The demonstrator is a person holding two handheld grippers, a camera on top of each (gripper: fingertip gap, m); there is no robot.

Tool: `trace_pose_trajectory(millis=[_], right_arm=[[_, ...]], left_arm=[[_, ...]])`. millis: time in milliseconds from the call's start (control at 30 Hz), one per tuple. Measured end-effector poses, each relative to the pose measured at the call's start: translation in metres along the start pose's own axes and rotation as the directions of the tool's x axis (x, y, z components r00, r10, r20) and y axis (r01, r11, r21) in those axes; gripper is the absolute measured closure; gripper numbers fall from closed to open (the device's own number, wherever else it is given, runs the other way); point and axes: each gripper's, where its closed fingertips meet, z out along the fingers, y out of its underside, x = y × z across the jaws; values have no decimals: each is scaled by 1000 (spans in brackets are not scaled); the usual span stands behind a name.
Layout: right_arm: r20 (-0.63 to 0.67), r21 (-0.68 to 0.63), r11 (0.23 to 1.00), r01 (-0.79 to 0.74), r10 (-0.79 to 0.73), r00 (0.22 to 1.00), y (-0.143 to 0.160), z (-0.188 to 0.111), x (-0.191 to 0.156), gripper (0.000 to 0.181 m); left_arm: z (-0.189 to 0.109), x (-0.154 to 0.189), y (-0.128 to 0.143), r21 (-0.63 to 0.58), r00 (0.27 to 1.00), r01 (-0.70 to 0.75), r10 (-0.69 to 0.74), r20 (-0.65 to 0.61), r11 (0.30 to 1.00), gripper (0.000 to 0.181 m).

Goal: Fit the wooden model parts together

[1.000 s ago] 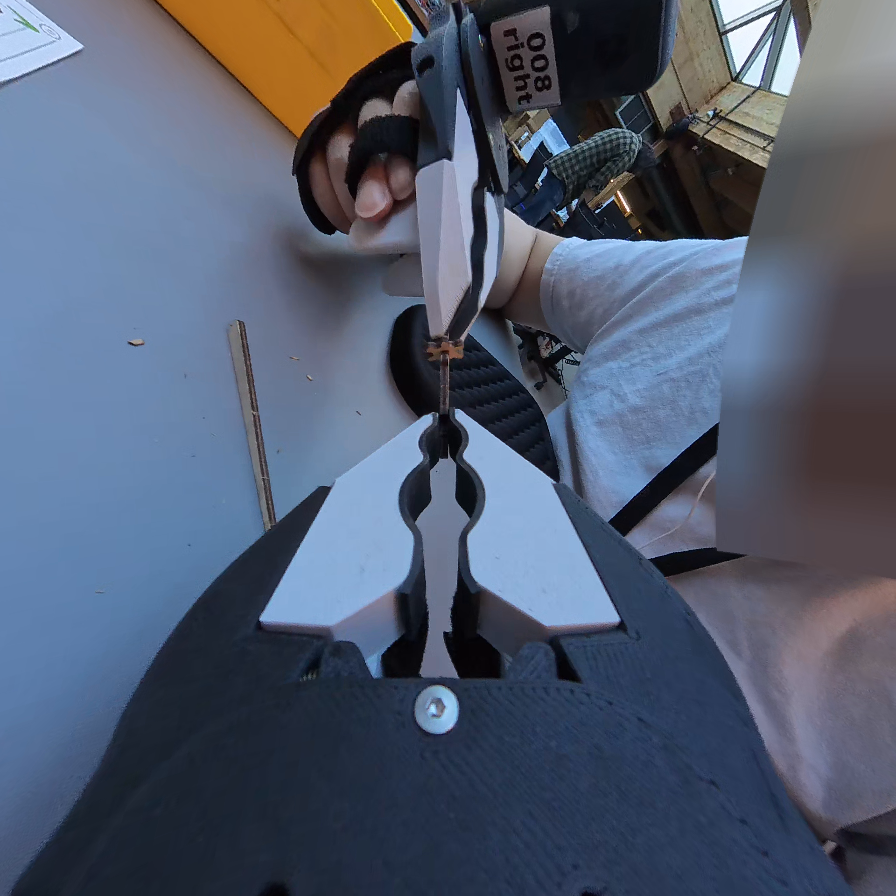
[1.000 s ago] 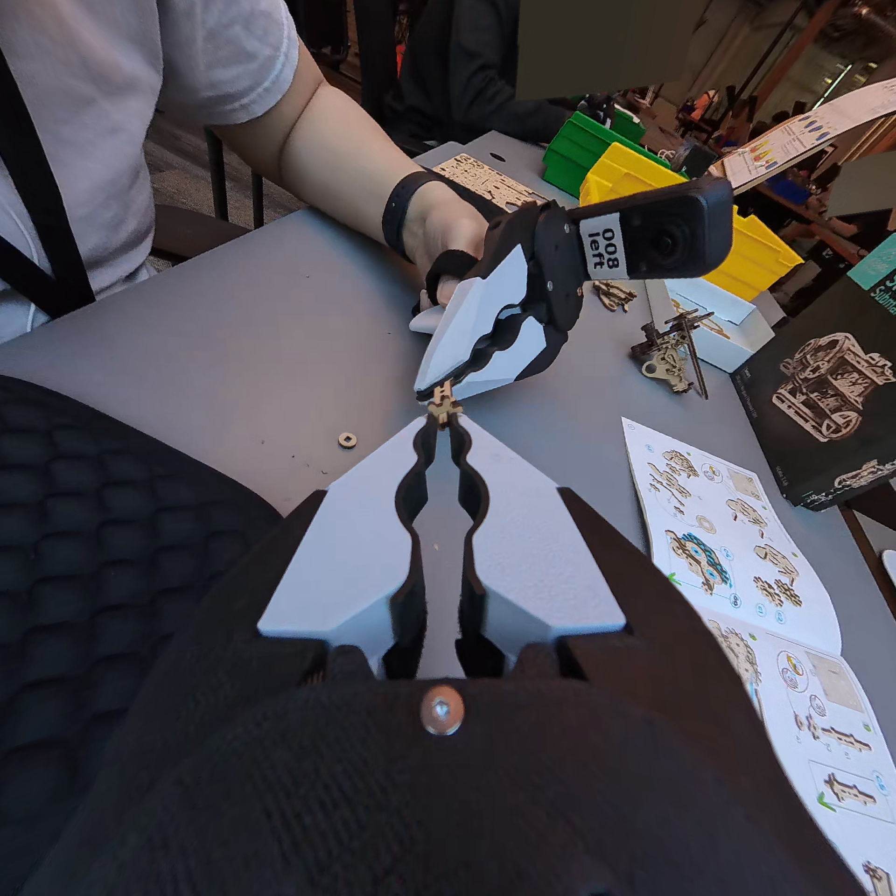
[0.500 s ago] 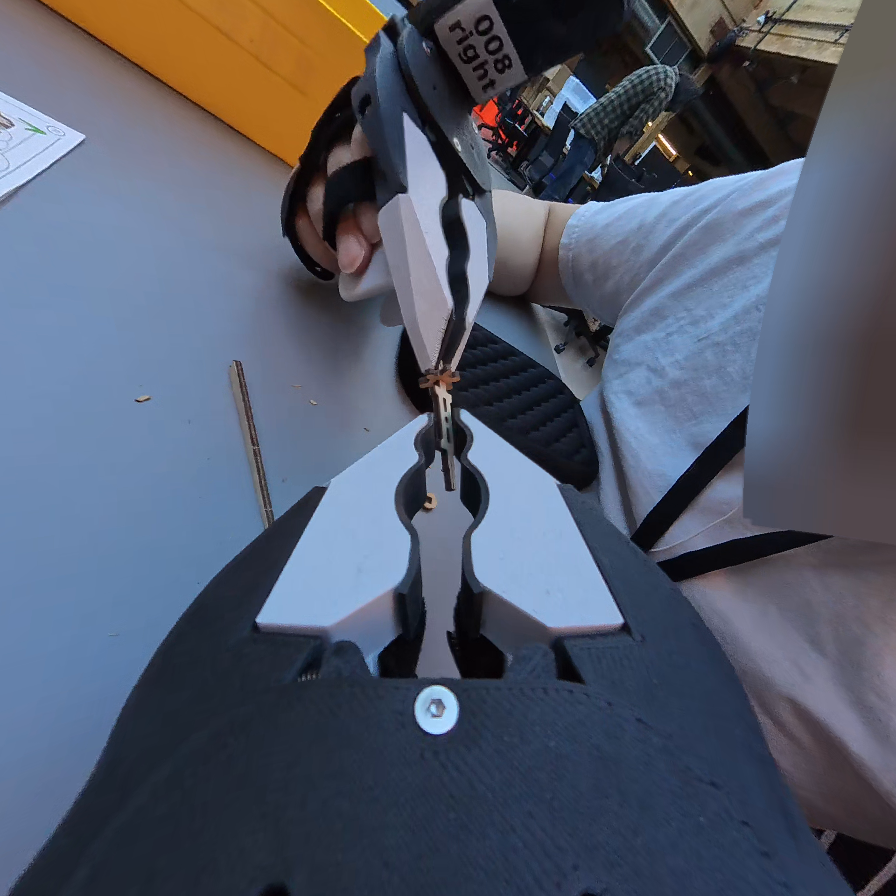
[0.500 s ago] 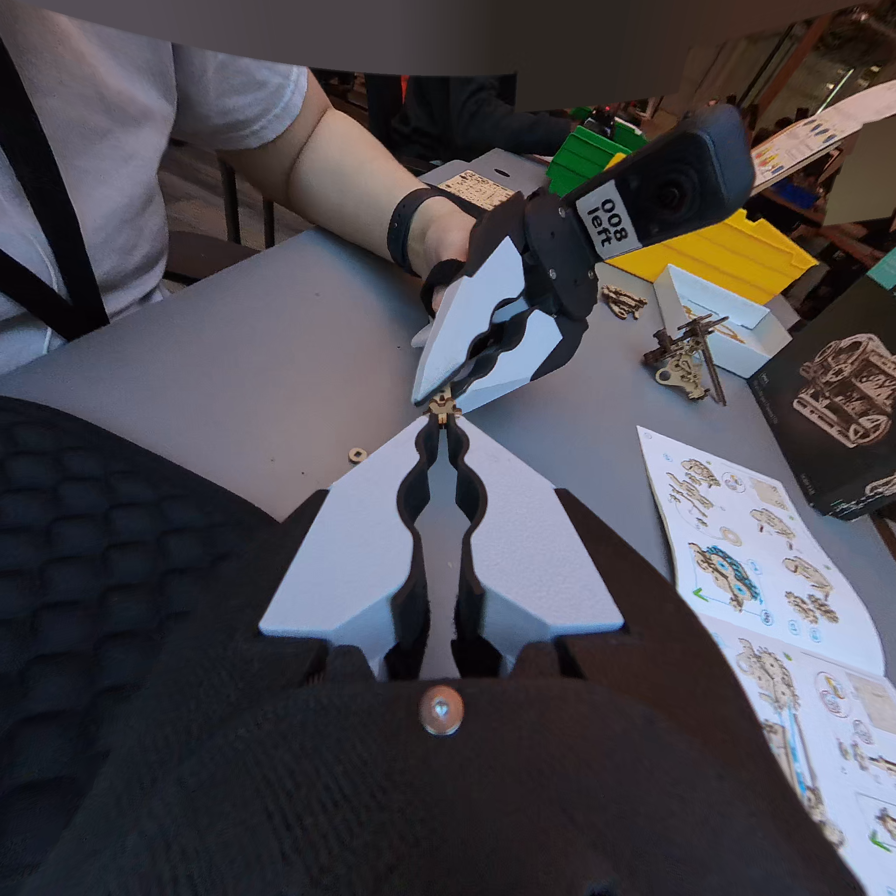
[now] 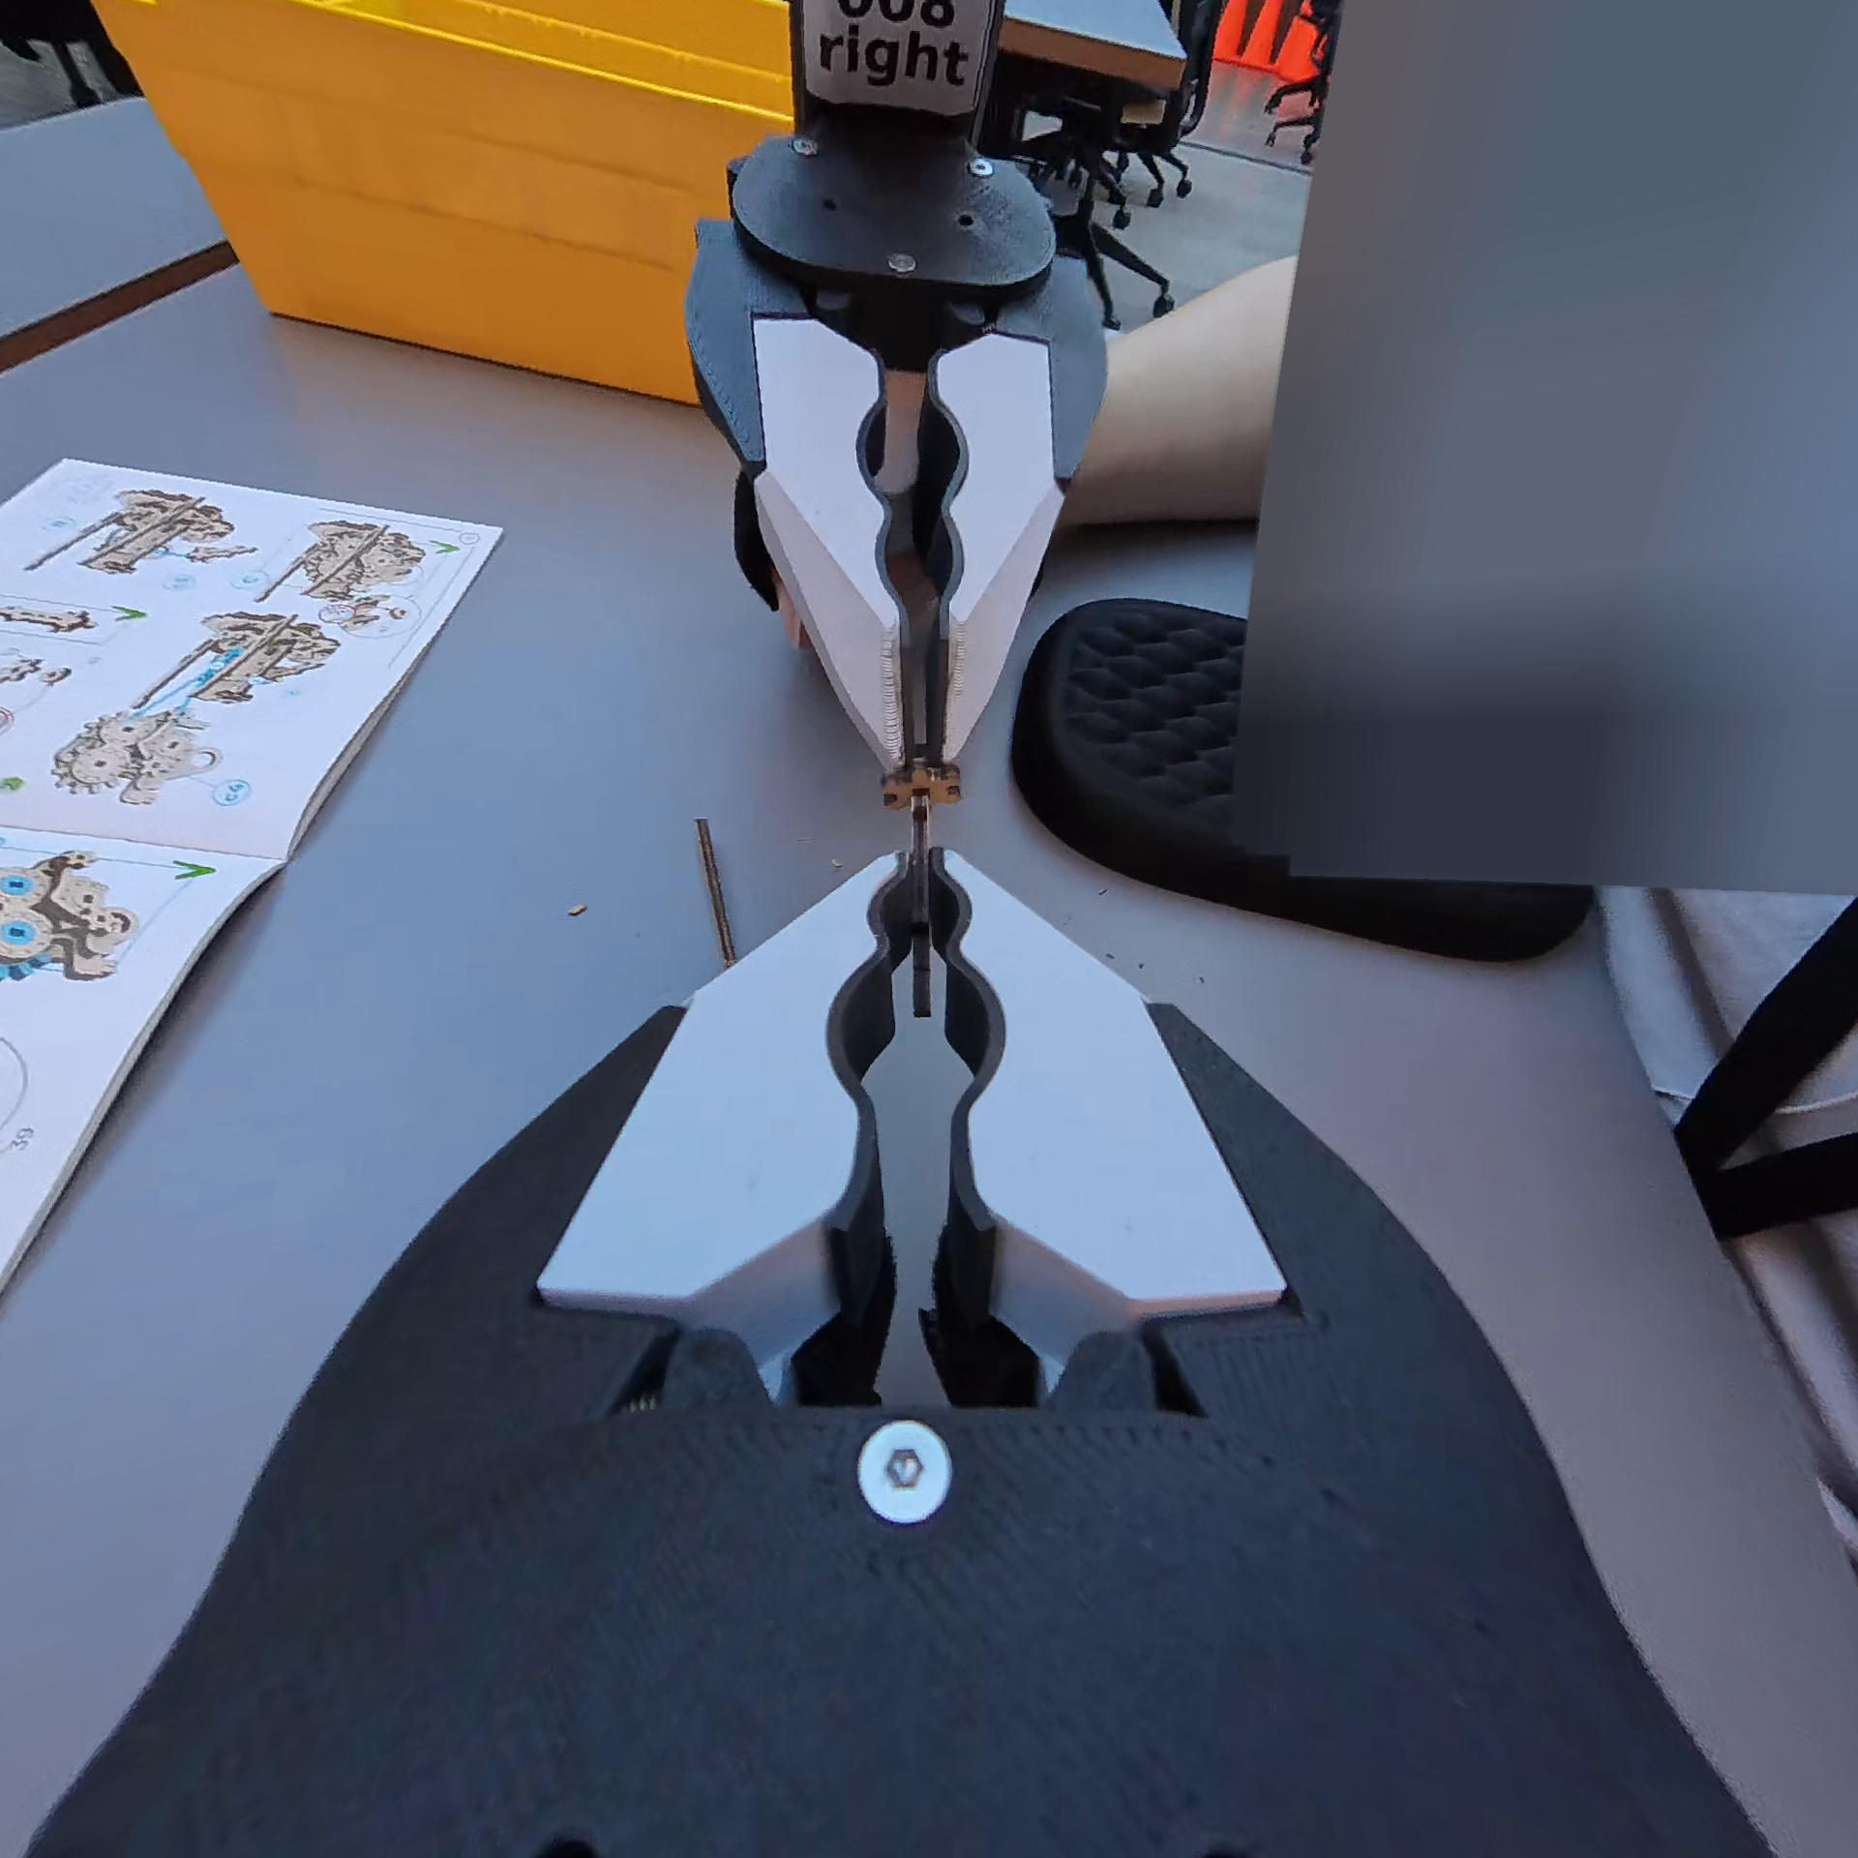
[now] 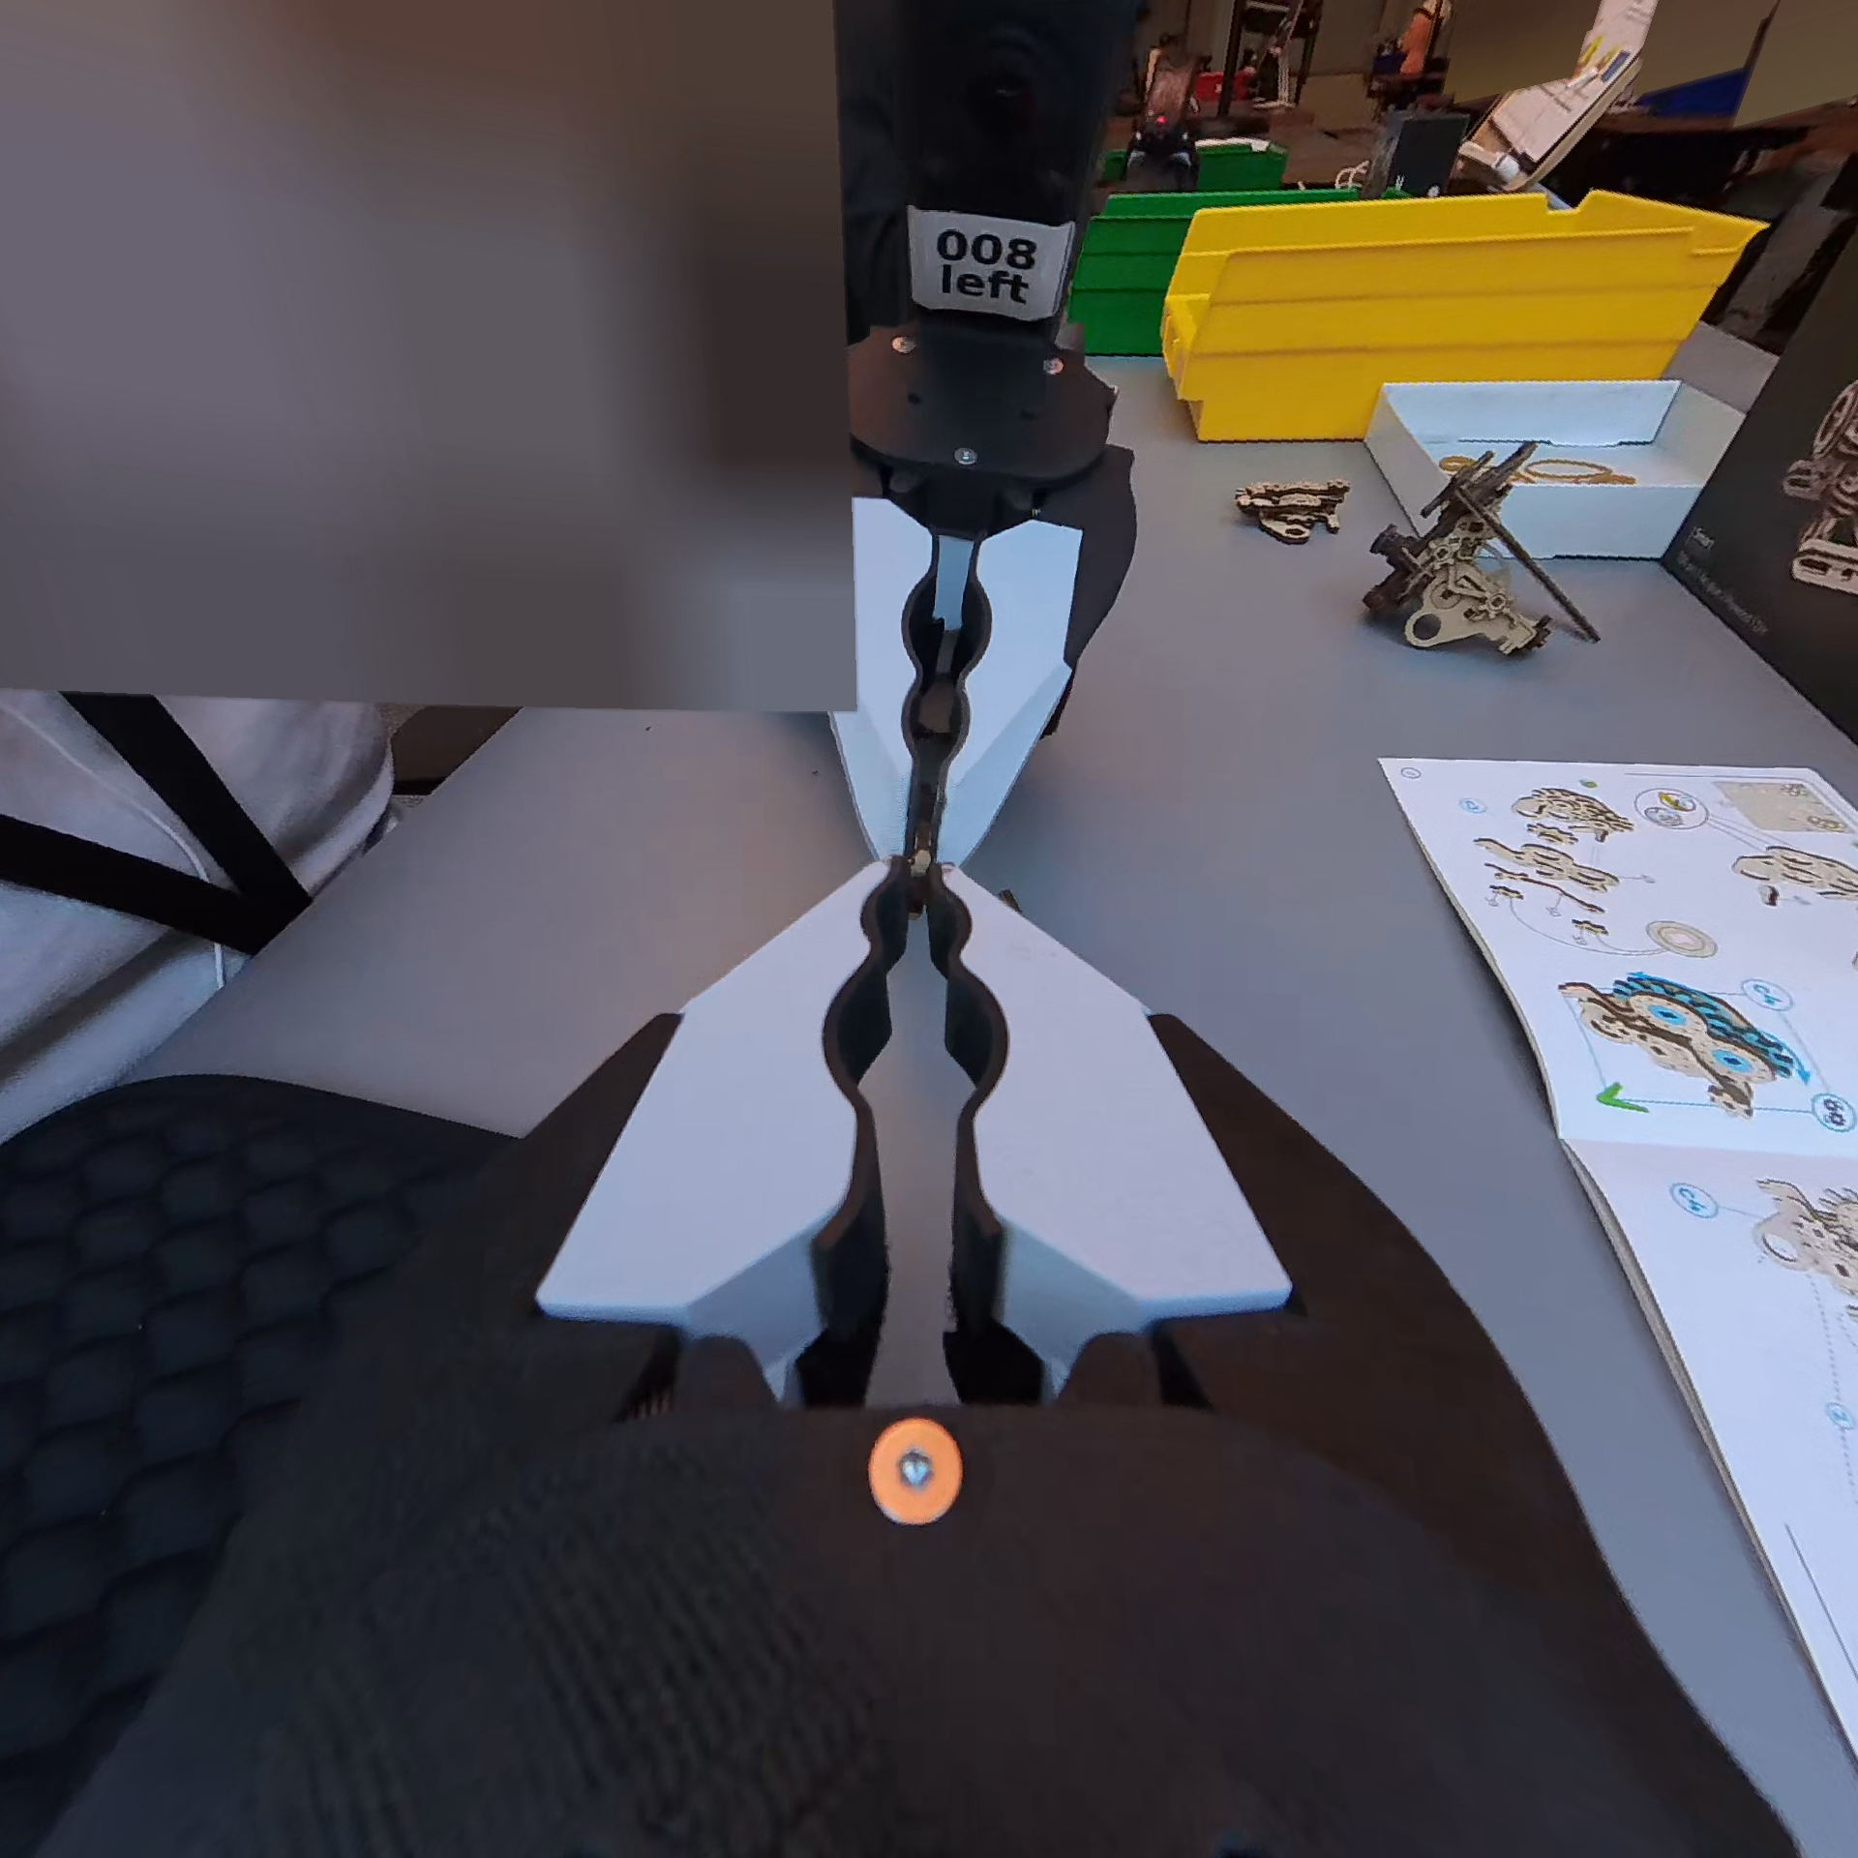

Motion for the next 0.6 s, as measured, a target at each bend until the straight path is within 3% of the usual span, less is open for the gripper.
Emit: trace_pose_trajectory(millis=[600], right_arm=[[12,-45,998,36,-36,999,9,-2,-2,181]], left_arm=[[5,-1,2,-2,997,-54,54,50,999,181]])
